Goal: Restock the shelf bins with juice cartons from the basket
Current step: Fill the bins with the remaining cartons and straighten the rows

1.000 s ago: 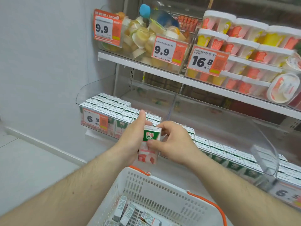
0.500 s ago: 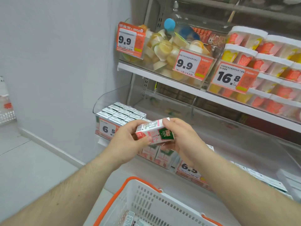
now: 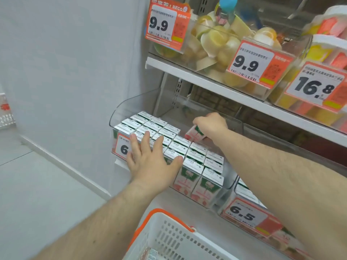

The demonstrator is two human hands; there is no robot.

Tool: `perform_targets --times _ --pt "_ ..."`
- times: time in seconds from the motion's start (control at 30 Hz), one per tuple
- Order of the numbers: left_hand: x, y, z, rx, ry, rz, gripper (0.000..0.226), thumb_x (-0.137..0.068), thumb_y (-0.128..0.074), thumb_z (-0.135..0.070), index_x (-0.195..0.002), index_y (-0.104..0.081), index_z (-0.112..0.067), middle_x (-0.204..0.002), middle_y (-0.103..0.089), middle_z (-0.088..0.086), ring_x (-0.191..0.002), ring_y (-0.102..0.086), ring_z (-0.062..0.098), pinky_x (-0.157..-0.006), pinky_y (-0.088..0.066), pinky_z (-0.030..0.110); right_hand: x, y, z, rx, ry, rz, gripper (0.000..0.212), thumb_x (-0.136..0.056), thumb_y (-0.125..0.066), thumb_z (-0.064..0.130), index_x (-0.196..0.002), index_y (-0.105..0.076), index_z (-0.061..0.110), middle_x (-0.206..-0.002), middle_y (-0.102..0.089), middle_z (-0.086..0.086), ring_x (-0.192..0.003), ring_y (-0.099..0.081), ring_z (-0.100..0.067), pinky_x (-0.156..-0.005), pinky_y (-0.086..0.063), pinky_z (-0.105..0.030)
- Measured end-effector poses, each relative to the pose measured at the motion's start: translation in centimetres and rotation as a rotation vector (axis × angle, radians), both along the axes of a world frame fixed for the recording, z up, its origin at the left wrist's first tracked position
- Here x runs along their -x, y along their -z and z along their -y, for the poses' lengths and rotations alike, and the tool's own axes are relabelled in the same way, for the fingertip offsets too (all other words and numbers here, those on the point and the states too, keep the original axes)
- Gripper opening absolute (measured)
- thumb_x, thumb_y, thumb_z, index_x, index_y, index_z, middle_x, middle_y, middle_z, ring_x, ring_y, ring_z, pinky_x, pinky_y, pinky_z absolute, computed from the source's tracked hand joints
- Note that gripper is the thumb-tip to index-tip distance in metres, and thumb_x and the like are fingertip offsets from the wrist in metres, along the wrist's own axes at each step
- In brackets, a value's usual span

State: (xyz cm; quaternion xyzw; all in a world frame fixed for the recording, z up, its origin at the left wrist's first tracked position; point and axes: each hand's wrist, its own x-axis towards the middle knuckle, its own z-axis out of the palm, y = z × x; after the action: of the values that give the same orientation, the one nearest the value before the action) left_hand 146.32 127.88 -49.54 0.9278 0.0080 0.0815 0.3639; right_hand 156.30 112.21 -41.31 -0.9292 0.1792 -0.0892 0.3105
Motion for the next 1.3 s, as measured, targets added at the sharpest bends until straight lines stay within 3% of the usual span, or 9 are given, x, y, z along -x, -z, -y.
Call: perform_targets --times 0.17,0.3,0.43,0.63,0.73,0.93,1.1,1.17,1.3 --pt "-0.1 0.8 0.2 0.03 0.013 -0.001 0.081 -0.088 -0.042 -0.065 -0.154 -0.01 -0.031 -0.161 0.015 -0.009 -0.139 0.04 0.019 -0.116 0.013 0.045 -2.1 2.0 -0.3 -0.043 -0.178 -0.325 0.033 -0.078 -0.075 0.037 -0.097 -0.066 0.012 -0.089 -0.063 -0.009 -0.07 -0.058 -0.022 -0.062 -0.048 -0.03" --pt "-0.1 0.8 0.5 0.054 0.014 0.002 0.08 -0.089 -0.044 -0.062 -0.154 -0.01 -0.03 -0.161 0.015 -0.008 -0.138 0.041 0.018 -0.117 0.013 0.045 -2.7 2.5 0.6 -0.315 -0.194 -0.415 0.037 -0.083 -0.065 0.042 -0.101 -0.066 0.01 -0.086 -0.064 -0.007 -0.067 -0.059 -0.02 -0.068 -0.051 -0.033" --pt "0.0 0.7 0.6 0.056 0.022 -0.003 0.079 -0.09 -0.044 -0.061 -0.154 -0.01 -0.031 -0.161 0.016 -0.008 -0.137 0.043 0.018 -0.116 0.013 0.045 -2.6 2.8 1.3 -0.465 -0.177 -0.407 0.021 -0.08 -0.055 0.017 -0.093 -0.062 0.002 -0.07 -0.067 -0.01 -0.051 -0.061 -0.023 -0.056 -0.053 -0.03" --pt "0.1 1.0 0.1 0.028 0.046 -0.011 0.079 -0.09 -0.039 -0.066 -0.155 -0.007 -0.033 -0.161 0.017 -0.01 -0.135 0.045 0.017 -0.117 0.012 0.047 -2.3 2.6 1.2 -0.385 -0.161 -0.514 0.033 -0.083 -0.059 0.015 -0.113 -0.064 0.001 -0.106 -0.073 -0.017 -0.083 -0.071 -0.03 -0.084 -0.058 -0.044" --pt "0.1 0.8 0.2 -0.04 0.021 0.005 0.08 -0.09 -0.036 -0.068 -0.155 -0.008 -0.03 -0.162 0.013 -0.006 -0.14 0.039 0.021 -0.116 0.013 0.049 -1.5 2.3 0.5 -0.258 -0.17 -0.506 0.022 -0.092 -0.06 0.022 -0.11 -0.066 0.01 -0.098 -0.075 -0.012 -0.091 -0.073 -0.029 -0.09 -0.055 -0.048" --pt "1.8 -0.3 -0.3 -0.076 0.052 0.183 0.078 -0.091 -0.044 -0.061 -0.153 -0.016 -0.021 -0.162 0.003 -0.002 -0.147 0.016 0.019 -0.119 0.004 0.047 1.1 1.5 0.0 0.225 -0.2 -0.167 0.027 -0.091 -0.064 0.03 -0.105 -0.062 0.008 -0.102 -0.068 -0.009 -0.087 -0.065 -0.026 -0.079 -0.057 -0.037" --pt "4.6 -1.2 -0.2 0.075 0.206 0.285 0.054 -0.086 -0.065 -0.038 -0.132 -0.043 -0.019 -0.13 -0.027 -0.004 -0.113 -0.046 0.021 -0.1 -0.041 0.039 6.5 1.4 0.1 0.406 -0.296 0.203 0.019 -0.088 -0.051 0.012 -0.092 -0.068 0.016 -0.099 -0.066 -0.003 -0.092 -0.06 -0.025 -0.076 -0.05 -0.032" --pt "5.7 -1.3 -0.1 0.086 0.279 0.235 0.045 -0.085 -0.066 -0.032 -0.123 -0.045 -0.021 -0.118 -0.03 -0.007 -0.097 -0.052 0.02 -0.088 -0.048 0.041 9.2 1.7 0.4 0.476 -0.363 0.333 0.017 -0.087 -0.052 0.014 -0.088 -0.069 0.014 -0.095 -0.063 -0.003 -0.087 -0.059 -0.024 -0.077 -0.049 -0.035" --pt "7.2 -0.1 0.8 0.033 0.439 0.112 0.039 -0.081 -0.065 -0.03 -0.114 -0.048 -0.018 -0.115 -0.049 0.0 -0.099 -0.055 0.022 -0.088 -0.048 0.041 15.0 4.0 1.0 0.465 -0.51 0.676 0.02 -0.077 -0.05 0.021 -0.073 -0.065 0.008 -0.076 -0.062 -0.005 -0.073 -0.06 -0.027 -0.063 -0.05 -0.036"
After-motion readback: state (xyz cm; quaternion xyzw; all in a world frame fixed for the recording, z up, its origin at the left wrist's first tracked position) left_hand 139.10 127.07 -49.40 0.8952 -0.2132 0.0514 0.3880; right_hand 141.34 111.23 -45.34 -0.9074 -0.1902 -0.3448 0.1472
